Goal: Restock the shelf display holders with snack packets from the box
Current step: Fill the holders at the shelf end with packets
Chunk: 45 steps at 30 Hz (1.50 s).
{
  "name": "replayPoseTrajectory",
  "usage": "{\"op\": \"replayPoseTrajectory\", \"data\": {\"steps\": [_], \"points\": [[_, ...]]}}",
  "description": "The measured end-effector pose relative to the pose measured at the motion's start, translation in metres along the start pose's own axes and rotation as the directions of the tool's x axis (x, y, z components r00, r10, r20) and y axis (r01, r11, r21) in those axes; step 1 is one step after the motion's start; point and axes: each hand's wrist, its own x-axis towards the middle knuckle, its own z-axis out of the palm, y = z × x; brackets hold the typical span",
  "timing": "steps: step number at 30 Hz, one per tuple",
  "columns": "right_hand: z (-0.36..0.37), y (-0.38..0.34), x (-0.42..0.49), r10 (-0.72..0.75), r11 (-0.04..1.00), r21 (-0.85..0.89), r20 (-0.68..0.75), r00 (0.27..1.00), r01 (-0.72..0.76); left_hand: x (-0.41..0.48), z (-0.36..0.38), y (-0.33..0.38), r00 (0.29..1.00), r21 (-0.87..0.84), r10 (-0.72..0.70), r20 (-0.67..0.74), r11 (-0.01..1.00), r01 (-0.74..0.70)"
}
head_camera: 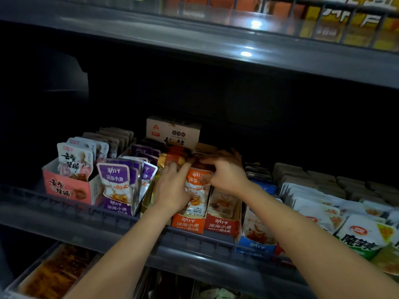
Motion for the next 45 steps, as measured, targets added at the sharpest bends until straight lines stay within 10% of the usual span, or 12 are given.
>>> {"op": "replayPoseTrajectory", "data": {"steps": [7,13,22,45], "points": [[-0.019,0.007,-0.011,0.033,0.985,0.160,0.218,0.975,-0.069,-0.001,0.001,0.002,1.000,0.022,0.005,-0.009,1.000,-0.005],[-0.027,0.004,-0.014,-0.190,0.896,-0.399,0.048,0.981,0.193,-0.003,0.000,0.005,1.000,0.067,0.010,-0.028,0.998,-0.008],[-0.042,0.026,-0.013,0.095,0.980,-0.192,0.281,0.955,-0.041,-0.001,-0.006,0.003,0.999,0.031,0.037,0.006,0.999,-0.038],[-0.028,0.039,0.005,0.194,0.922,-0.359,0.099,0.976,-0.146,-0.003,-0.013,0.006,1.000,0.015,0.006,-0.016,1.000,-0.006]]}}
